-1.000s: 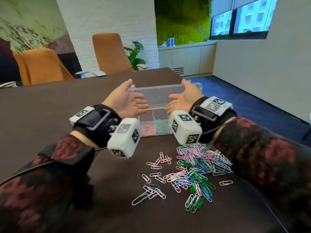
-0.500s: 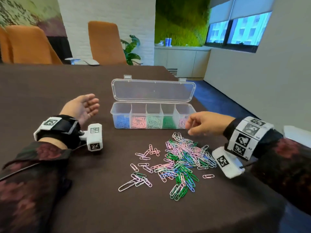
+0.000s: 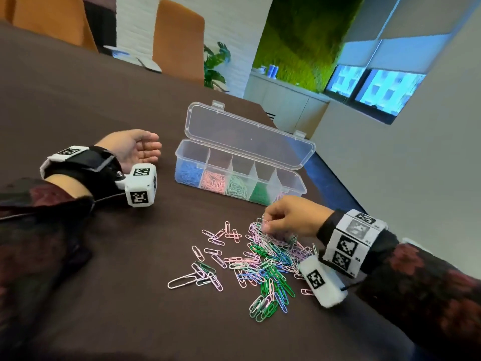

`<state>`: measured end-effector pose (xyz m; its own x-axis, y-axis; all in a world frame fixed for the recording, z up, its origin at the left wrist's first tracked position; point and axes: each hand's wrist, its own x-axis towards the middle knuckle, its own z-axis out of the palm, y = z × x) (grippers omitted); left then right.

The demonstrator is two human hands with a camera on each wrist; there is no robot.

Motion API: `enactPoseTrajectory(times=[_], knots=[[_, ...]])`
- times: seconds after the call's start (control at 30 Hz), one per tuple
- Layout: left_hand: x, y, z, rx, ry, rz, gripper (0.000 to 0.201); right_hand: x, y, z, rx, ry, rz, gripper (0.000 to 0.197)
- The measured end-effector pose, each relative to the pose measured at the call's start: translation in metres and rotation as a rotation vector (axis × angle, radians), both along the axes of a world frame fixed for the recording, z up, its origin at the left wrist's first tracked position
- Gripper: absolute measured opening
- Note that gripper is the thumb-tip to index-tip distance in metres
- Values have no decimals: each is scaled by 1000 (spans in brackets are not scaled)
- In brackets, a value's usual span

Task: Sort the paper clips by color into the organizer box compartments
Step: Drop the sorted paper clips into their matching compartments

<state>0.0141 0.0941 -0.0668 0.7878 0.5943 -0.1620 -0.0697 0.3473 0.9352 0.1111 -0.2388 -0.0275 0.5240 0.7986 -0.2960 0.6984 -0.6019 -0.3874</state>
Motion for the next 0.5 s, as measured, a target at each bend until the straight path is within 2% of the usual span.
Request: enactPoseTrajectory(times=[0.23,0.37,0.5], knots=[[1,0,-4,4,-19,3,20,-2,-3,5,364,624,-276,18],[2,-1,-4,8,-23,6,21,-4,-6,-1,523,768,-453,15],[2,-2,-4,9,-24,5,21,-3,-12,-4,638,922,-592,24]])
